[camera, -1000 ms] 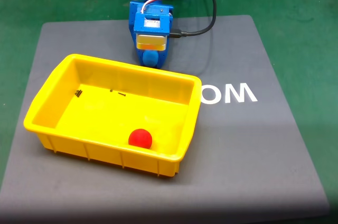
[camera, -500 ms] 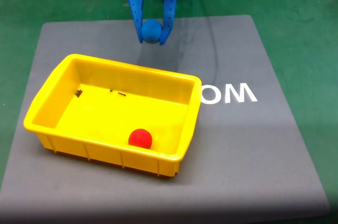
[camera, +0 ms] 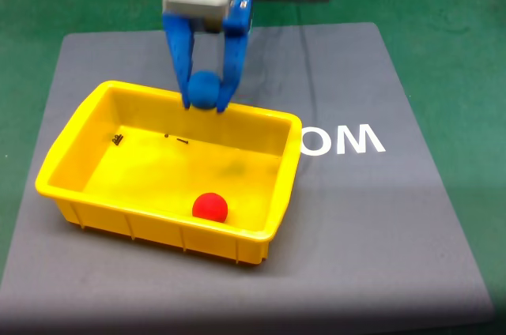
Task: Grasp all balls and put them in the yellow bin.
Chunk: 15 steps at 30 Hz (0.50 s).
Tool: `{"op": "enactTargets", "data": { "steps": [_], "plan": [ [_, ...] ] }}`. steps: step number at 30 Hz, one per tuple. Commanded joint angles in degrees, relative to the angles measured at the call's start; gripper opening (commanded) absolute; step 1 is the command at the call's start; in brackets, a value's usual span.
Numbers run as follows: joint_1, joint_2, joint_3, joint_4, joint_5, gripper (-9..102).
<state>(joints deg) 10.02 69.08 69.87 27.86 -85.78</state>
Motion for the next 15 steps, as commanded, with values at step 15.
{"op": "enactTargets", "data": {
  "steps": [15],
  "plan": [
    [1.7,-5.3,-11.3,-0.2,2.1,40]
  ]
}}
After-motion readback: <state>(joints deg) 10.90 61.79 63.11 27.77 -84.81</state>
